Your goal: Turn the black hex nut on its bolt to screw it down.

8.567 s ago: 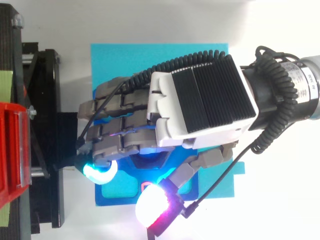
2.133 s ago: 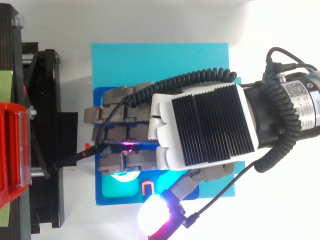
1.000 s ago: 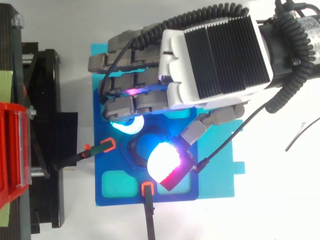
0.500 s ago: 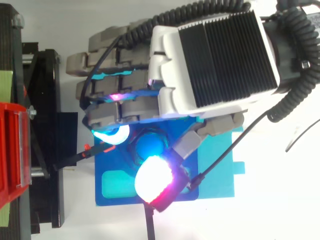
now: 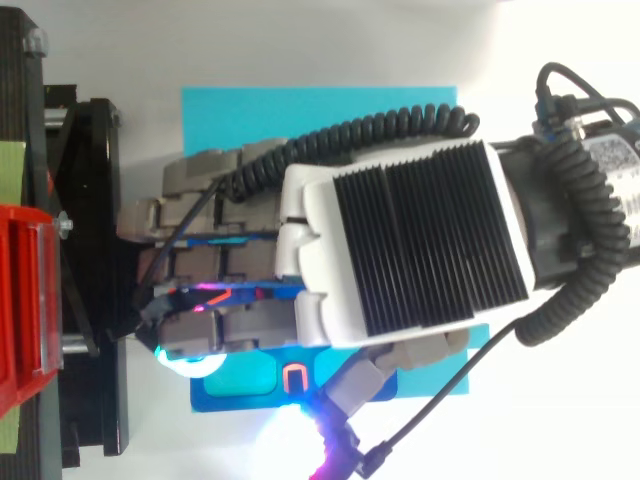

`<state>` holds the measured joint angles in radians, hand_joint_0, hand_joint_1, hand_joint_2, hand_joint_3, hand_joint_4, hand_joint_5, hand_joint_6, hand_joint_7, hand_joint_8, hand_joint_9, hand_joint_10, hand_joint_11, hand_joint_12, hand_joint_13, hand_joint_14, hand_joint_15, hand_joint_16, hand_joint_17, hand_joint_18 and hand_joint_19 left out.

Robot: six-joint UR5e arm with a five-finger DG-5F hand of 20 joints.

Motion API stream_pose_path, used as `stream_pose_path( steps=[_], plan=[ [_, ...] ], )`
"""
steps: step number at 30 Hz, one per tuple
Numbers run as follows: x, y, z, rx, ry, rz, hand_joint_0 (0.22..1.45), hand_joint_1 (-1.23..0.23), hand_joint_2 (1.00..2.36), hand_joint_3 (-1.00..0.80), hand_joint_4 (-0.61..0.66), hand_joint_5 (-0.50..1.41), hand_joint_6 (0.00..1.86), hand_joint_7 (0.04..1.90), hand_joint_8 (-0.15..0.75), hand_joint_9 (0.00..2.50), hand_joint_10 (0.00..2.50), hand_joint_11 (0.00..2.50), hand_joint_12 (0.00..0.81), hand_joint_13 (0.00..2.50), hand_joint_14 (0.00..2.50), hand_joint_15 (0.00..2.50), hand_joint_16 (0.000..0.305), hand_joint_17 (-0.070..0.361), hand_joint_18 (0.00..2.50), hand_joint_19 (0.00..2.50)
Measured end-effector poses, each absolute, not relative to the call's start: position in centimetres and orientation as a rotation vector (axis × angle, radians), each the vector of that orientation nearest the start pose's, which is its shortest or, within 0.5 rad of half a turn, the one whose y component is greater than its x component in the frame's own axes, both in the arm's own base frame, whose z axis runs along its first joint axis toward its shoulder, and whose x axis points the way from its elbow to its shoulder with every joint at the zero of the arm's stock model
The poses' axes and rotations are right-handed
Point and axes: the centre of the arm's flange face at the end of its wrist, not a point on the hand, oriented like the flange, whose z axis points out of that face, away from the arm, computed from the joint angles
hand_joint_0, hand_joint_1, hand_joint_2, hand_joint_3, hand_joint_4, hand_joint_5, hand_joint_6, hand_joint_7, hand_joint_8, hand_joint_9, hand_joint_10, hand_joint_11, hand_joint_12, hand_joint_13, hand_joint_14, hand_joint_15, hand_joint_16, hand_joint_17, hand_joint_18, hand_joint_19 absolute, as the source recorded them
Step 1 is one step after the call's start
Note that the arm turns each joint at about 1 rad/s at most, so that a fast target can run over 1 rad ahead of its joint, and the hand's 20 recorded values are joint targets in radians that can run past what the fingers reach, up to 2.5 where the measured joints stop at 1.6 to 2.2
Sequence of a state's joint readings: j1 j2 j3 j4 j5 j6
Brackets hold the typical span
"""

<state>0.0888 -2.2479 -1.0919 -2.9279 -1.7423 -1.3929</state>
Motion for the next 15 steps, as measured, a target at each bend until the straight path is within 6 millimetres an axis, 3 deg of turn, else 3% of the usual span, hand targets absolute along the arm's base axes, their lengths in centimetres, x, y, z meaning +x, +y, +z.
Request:
stream_pose_path(
  steps=[8, 15],
  plan=[
    [76.3, -4.1, 29.4, -0.07, 1.597, 0.35, 0.49, -0.27, 1.0, -0.5, 0.22, -0.09, 0.5, 0.96, 0.23, 0.64, 0.0, 0.02, 0.354, 0.42, 0.0, 0.0, 0.052, 0.118, 0.43, 0.28],
    [76.4, -4.1, 29.3, -0.071, 1.591, 0.35, 0.49, -0.27, 1.0, -0.5, 0.19, -0.06, 0.5, 1.27, 0.236, 0.65, 0.0, 0.03, 0.354, 0.41, 0.0, 0.0, 0.052, 0.117, 0.41, 0.28]
  ],
)
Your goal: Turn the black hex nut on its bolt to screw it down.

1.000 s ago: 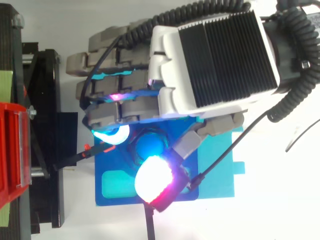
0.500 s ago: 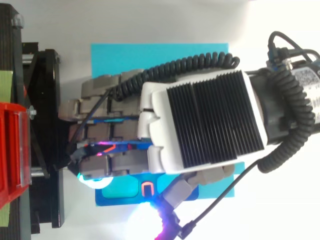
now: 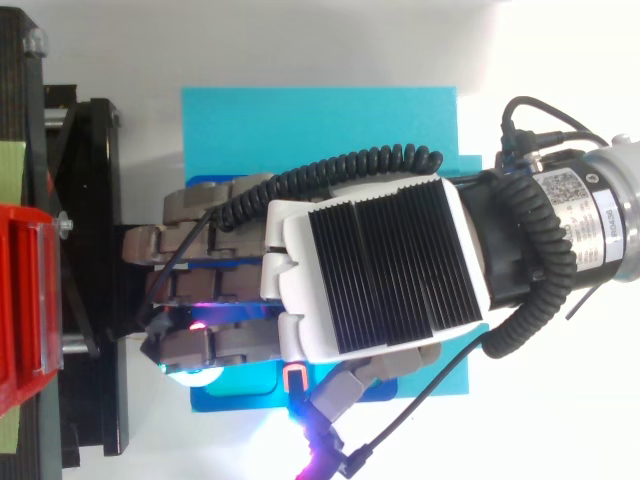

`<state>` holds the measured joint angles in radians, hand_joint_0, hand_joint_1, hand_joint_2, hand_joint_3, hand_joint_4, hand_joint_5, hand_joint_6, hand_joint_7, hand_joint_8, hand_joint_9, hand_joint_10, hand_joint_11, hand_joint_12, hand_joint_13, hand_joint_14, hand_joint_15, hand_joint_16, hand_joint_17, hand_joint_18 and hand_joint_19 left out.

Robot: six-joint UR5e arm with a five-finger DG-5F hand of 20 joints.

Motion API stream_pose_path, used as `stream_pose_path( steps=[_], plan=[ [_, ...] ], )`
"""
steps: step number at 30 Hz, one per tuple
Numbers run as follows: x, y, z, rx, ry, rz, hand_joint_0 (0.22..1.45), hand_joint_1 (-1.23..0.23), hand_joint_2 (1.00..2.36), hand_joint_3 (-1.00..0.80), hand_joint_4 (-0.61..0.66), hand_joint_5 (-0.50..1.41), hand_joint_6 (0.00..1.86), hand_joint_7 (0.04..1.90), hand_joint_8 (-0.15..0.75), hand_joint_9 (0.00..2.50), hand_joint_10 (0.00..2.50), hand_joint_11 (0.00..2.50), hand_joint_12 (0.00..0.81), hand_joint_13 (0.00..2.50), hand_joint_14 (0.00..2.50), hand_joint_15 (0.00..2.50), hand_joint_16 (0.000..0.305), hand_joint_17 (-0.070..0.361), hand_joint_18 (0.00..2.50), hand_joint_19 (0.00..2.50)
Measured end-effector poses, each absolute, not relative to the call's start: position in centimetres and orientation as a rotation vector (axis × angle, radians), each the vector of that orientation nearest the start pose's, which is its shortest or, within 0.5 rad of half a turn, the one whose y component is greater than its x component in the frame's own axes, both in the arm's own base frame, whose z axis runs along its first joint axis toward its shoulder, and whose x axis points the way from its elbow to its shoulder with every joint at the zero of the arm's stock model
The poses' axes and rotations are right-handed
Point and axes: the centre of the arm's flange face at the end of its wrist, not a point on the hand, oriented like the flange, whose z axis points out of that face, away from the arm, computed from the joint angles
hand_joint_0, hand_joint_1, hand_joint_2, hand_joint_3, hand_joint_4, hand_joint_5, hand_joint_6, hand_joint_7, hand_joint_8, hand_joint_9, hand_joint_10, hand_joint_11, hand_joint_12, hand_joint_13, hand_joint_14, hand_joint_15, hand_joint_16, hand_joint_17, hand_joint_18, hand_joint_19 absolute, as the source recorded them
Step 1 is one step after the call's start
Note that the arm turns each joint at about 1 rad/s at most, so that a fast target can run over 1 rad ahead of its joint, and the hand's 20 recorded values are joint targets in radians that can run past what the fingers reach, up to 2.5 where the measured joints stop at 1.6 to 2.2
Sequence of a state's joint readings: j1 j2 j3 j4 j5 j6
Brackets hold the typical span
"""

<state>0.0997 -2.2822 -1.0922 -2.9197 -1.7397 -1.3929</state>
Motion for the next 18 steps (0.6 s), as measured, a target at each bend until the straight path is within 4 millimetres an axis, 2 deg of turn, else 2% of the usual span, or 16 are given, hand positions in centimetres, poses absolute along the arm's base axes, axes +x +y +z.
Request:
stream_pose_path(
  steps=[5, 18],
  plan=[
    [76.48, -3.97, 29.43, -0.071, 1.587, 0.35, 0.5, -0.27, 1.0, -0.5, 0.18, -0.04, 0.5, 1.41, 0.239, 0.65, 0.0, 0.04, 0.351, 0.41, 0.0, 0.0, 0.052, 0.116, 0.41, 0.28],
    [76.62, -3.98, 29.81, -0.08, 1.582, 0.332, 0.5, -0.27, 1.0, -0.5, 0.18, -0.03, 0.51, 1.49, 0.245, 0.67, 0.0, 0.05, 0.352, 0.42, 0.0, 0.0, 0.051, 0.115, 0.42, 0.28]
  ],
)
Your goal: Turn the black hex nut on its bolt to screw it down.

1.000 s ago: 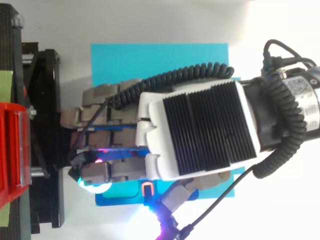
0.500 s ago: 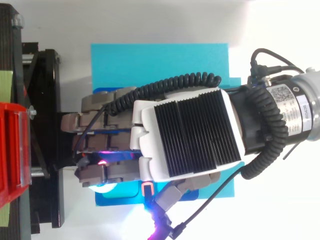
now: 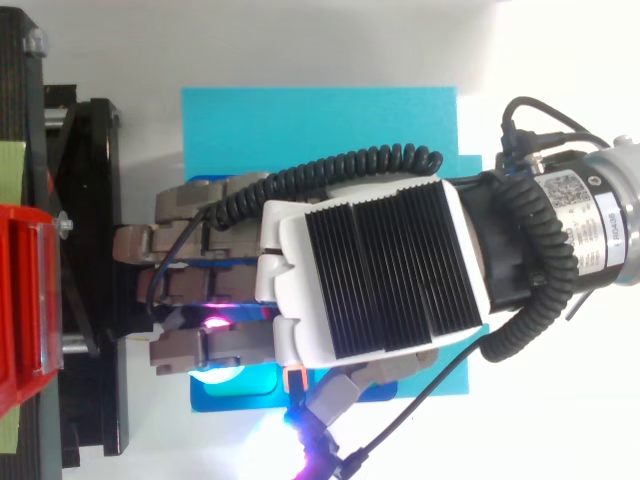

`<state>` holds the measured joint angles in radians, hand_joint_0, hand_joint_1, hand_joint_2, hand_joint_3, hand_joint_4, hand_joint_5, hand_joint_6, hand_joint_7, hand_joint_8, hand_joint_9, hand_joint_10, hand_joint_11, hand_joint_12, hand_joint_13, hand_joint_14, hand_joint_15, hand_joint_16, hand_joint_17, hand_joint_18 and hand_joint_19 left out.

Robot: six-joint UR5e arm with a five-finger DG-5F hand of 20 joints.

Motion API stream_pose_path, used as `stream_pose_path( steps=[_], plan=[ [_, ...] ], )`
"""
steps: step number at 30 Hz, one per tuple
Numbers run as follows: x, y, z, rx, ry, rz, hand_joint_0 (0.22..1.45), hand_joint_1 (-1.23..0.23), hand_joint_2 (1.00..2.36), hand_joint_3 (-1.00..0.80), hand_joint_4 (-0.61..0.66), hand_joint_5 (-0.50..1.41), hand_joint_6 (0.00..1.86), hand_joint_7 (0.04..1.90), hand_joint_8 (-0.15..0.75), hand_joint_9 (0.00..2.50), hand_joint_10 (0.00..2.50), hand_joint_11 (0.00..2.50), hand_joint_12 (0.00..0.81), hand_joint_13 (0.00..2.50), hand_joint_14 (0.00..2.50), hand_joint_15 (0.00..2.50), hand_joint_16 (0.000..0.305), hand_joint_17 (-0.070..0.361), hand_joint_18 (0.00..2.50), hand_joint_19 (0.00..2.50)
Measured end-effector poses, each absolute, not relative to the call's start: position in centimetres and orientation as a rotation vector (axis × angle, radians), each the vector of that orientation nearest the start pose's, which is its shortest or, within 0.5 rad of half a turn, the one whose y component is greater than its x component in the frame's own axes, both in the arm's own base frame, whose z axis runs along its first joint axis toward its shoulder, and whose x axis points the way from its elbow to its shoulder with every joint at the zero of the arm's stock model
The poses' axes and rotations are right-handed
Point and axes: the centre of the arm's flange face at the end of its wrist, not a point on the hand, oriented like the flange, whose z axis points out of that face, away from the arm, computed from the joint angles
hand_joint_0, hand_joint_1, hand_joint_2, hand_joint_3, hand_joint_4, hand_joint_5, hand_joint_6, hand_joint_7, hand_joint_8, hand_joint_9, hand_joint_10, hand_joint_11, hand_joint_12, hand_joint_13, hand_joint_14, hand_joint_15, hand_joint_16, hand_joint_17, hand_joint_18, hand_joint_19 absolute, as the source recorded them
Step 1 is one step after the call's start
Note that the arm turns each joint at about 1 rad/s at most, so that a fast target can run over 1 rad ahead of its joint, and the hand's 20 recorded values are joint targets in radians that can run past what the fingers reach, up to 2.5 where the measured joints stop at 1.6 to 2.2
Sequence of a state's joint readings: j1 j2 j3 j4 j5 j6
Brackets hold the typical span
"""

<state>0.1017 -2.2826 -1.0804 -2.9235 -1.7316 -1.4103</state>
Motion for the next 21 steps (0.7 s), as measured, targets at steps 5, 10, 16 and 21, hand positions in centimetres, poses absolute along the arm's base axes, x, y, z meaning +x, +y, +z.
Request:
stream_pose_path(
  steps=[5, 10, 16, 21],
  plan=[
    [76.5, -4.6, 29.7, -0.096, 1.585, 0.308, 0.5, -0.27, 1.0, -0.5, 0.18, -0.04, 0.5, 1.39, 0.243, 0.67, 0.0, 0.06, 0.352, 0.42, 0.0, 0.0, 0.051, 0.115, 0.42, 0.28],
    [76.3, -5.3, 29.6, -0.114, 1.596, 0.291, 0.5, -0.27, 1.0, -0.5, 0.18, -0.04, 0.5, 1.36, 0.241, 0.67, 0.0, 0.04, 0.352, 0.42, 0.0, 0.0, 0.051, 0.116, 0.42, 0.28],
    [76.2, -6.0, 29.5, -0.119, 1.6, 0.286, 0.5, -0.27, 1.0, -0.5, 0.17, -0.03, 0.5, 1.48, 0.241, 0.67, 0.0, 0.05, 0.35, 0.42, 0.0, 0.0, 0.051, 0.115, 0.42, 0.28],
    [76.0, -6.9, 29.5, -0.127, 1.602, 0.282, 0.5, -0.27, 1.0, -0.5, 0.18, -0.03, 0.54, 1.48, 0.242, 0.69, 0.0, 0.05, 0.352, 0.43, 0.0, 0.0, 0.051, 0.115, 0.43, 0.28]
  ],
)
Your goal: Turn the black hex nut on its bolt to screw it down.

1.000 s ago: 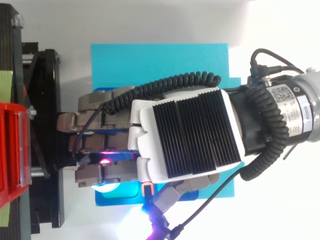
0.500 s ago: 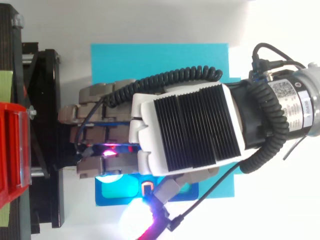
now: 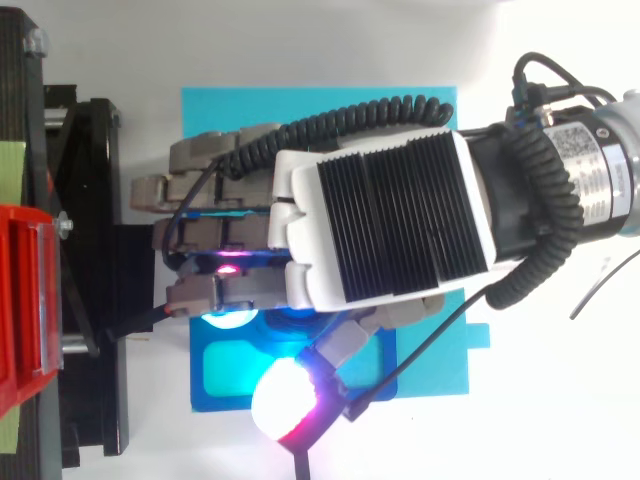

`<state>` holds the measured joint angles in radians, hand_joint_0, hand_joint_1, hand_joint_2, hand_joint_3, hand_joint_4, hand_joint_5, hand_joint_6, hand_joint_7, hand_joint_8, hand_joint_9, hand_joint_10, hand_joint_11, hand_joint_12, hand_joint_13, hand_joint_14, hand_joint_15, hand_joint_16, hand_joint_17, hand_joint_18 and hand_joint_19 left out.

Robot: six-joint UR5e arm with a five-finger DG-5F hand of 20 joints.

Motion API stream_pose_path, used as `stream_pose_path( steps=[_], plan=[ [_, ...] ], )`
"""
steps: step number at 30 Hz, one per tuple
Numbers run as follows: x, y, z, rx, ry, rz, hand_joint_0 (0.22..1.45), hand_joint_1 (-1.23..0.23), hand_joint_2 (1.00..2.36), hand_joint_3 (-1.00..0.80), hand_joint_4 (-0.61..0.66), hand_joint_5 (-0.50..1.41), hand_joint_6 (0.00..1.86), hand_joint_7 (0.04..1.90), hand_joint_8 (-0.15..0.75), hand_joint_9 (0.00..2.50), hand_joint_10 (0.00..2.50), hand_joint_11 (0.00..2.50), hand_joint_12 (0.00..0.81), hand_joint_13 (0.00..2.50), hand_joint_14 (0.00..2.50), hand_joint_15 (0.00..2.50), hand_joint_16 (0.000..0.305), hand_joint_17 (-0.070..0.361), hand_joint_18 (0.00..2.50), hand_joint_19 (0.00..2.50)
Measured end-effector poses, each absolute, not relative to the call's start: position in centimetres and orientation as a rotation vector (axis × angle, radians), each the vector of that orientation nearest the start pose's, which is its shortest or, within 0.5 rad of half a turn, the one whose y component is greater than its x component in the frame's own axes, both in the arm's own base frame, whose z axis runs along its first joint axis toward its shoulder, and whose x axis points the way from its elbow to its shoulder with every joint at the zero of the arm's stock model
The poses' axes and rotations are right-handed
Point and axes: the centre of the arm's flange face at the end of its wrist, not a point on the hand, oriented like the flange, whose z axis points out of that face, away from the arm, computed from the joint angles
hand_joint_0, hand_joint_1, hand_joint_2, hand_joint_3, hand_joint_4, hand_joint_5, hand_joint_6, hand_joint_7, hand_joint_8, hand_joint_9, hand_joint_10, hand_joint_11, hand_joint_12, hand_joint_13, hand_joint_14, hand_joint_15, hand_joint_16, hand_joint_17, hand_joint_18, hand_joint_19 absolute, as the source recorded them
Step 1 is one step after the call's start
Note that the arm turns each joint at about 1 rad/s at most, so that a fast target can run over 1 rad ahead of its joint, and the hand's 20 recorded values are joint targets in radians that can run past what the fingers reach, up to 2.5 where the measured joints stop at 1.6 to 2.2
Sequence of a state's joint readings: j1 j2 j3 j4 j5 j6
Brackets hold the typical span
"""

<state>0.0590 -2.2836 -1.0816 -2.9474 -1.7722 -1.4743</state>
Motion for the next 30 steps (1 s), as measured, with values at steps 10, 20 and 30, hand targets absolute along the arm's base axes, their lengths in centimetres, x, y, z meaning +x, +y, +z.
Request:
stream_pose_path(
  steps=[10, 20, 30],
  plan=[
    [74.9, -10.3, 28.0, -0.149, 1.619, 0.278, 0.5, -0.27, 1.0, -0.5, 0.18, -0.03, 0.55, 1.46, 0.242, 0.7, 0.0, 0.06, 0.351, 0.43, 0.0, 0.0, 0.051, 0.115, 0.43, 0.28],
    [74.5, -12.5, 28.2, -0.168, 1.606, 0.274, 0.49, -0.24, 1.0, -0.5, 0.17, -0.03, 0.5, 1.51, 0.24, 0.68, 0.0, 0.05, 0.353, 0.43, 0.0, 0.0, 0.052, 0.116, 0.43, 0.29],
    [75.6, -12.3, 31.2, -0.191, 1.548, 0.272, 0.48, -0.16, 1.0, -0.5, 0.22, -0.08, 0.5, 1.06, 0.24, 0.65, 0.0, 0.02, 0.365, 0.42, 0.0, 0.0, 0.054, 0.122, 0.41, 0.29]
  ],
)
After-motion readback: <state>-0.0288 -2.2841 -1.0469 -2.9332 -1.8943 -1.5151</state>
